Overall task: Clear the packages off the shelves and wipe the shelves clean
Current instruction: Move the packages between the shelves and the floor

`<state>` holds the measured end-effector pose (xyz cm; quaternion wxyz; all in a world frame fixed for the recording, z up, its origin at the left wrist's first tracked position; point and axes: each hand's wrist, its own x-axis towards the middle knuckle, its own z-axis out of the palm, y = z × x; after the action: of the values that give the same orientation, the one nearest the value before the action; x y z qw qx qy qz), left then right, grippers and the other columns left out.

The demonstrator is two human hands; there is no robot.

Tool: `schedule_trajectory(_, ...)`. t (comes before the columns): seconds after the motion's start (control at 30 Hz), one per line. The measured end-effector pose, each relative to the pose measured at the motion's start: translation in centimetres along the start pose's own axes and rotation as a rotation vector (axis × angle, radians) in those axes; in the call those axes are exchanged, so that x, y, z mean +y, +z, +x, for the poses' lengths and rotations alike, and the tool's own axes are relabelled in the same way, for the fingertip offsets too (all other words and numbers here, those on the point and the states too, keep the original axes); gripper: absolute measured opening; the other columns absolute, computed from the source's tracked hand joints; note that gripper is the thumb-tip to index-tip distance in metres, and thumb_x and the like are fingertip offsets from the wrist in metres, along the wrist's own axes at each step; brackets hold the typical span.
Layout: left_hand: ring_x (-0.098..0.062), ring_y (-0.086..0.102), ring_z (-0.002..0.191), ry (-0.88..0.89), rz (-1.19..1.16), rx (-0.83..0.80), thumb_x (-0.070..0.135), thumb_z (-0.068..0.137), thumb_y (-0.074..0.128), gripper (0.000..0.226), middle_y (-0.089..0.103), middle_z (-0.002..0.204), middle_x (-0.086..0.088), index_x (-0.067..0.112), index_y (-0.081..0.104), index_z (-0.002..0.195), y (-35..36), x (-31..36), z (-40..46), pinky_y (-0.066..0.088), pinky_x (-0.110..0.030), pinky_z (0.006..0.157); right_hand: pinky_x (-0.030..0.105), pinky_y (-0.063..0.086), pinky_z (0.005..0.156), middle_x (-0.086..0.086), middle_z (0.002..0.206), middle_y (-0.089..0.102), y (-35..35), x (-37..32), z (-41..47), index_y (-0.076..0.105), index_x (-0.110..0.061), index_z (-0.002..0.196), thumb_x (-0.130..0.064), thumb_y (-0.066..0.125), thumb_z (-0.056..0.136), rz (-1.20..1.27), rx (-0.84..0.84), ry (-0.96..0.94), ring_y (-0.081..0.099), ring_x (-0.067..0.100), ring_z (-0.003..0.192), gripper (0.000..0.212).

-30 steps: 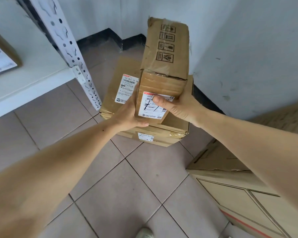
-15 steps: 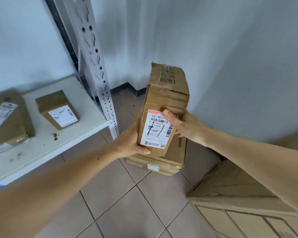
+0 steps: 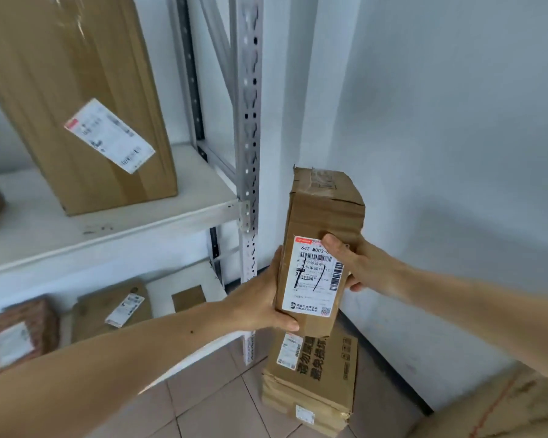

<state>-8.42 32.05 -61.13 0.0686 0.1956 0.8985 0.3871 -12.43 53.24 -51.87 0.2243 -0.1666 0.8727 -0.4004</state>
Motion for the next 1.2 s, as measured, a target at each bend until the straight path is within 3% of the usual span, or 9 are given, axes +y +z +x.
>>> schedule_trajectory(0.13, 0.001, 0.036, 0.137, 0.031, -0.02, 0.058, 0.027, 0.072, 0.086, 0.118, 0.033, 0.153, 0.021, 0.032, 0.002, 0.155, -5.1, 4.8, -2.3, 0.037, -0.025, 0.112, 0.035, 0.059, 0.085, -0.012, 0.1, 0.074, -2.2, -6.4, -3.2, 0.036, -0.031, 0.14, -0.099, 0.03, 0.059, -0.04, 0.017, -0.084, 0.071, 0.013, 0.092, 0.106)
schedule_trajectory(0.27, 0.004, 0.034, 0.138, 0.04, -0.007, 0.128, 0.03, 0.073, 0.085, 0.116, 0.032, 0.152, 0.028, 0.04, 0.002, 0.153, -9.5, 8.8, -4.8, 0.036, -0.028, 0.114, 0.036, 0.059, 0.086, -0.013, 0.105, 0.073, -4.0, -12.0, -5.4, 0.036, -0.032, 0.14, -0.098, 0.03, 0.058, -0.076, 0.028, -0.157, 0.071, 0.014, 0.091, 0.106)
schedule_trajectory(0.43, 0.025, 0.037, 0.121, 0.047, 0.084, 0.236, 0.035, 0.07, 0.086, 0.12, 0.032, 0.131, 0.051, 0.025, 0.002, 0.155, -15.8, 13.1, -8.3, 0.034, -0.004, 0.1, 0.039, 0.06, 0.084, -0.012, 0.098, 0.073, -5.1, -19.7, -8.1, 0.053, -0.035, 0.121, -0.087, 0.029, 0.073, -0.12, 0.07, -0.327, 0.072, 0.016, 0.088, 0.075)
schedule_trajectory(0.5, 0.019, 0.044, 0.119, 0.031, 0.149, 0.293, 0.036, 0.069, 0.088, 0.117, 0.041, 0.13, 0.041, 0.026, 0.006, 0.153, -18.3, 14.5, -9.8, 0.04, -0.01, 0.101, 0.037, 0.061, 0.082, -0.011, 0.096, 0.073, -4.9, -23.0, -9.4, 0.058, -0.037, 0.11, -0.082, 0.028, 0.072, -0.144, 0.095, -0.381, 0.071, 0.016, 0.086, 0.066)
schedule_trajectory(0.6, -0.006, 0.051, 0.125, 0.008, 0.194, 0.373, 0.037, 0.066, 0.089, 0.12, 0.051, 0.139, 0.018, 0.027, 0.007, 0.154, -21.7, 16.0, -12.3, 0.045, -0.034, 0.106, 0.035, 0.061, 0.08, -0.01, 0.093, 0.074, -4.3, -27.2, -10.8, 0.061, -0.036, 0.107, -0.083, 0.027, 0.073, -0.166, 0.139, -0.444, 0.072, 0.016, 0.085, 0.067)
schedule_trajectory(0.77, -0.012, 0.043, 0.135, 0.014, 0.323, 0.476, 0.048, 0.059, 0.088, 0.139, 0.039, 0.152, 0.012, 0.033, -0.012, 0.154, -27.7, 18.5, -18.8, 0.041, -0.039, 0.111, 0.037, 0.061, 0.079, -0.01, 0.087, 0.076, -1.9, -34.5, -13.0, 0.067, -0.032, 0.105, -0.086, 0.024, 0.075, -0.203, 0.194, -0.566, 0.074, 0.015, 0.077, 0.076)
schedule_trajectory(0.9, -0.014, 0.039, 0.138, 0.04, 0.375, 0.543, 0.056, 0.052, 0.086, 0.138, 0.038, 0.152, 0.009, 0.028, -0.003, 0.154, -32.6, 20.3, -25.5, 0.038, -0.044, 0.113, 0.038, 0.061, 0.079, -0.007, 0.084, 0.077, 1.5, -40.8, -15.0, 0.068, -0.031, 0.101, -0.084, 0.025, 0.08, -0.178, 0.237, -0.642, 0.075, 0.017, 0.075, 0.072)
schedule_trajectory(1.2, -0.013, 0.032, 0.141, 0.116, 0.545, 0.621, 0.052, 0.061, 0.084, 0.125, 0.03, 0.153, 0.004, 0.026, 0.006, 0.154, -41.7, 23.5, -40.4, 0.033, -0.042, 0.116, 0.037, 0.062, 0.073, -0.006, 0.074, 0.076, 9.5, -54.1, -19.1, 0.072, -0.024, 0.09, -0.08, 0.026, 0.086, -0.148, 0.297, -0.838, 0.073, 0.018, 0.065, 0.073)
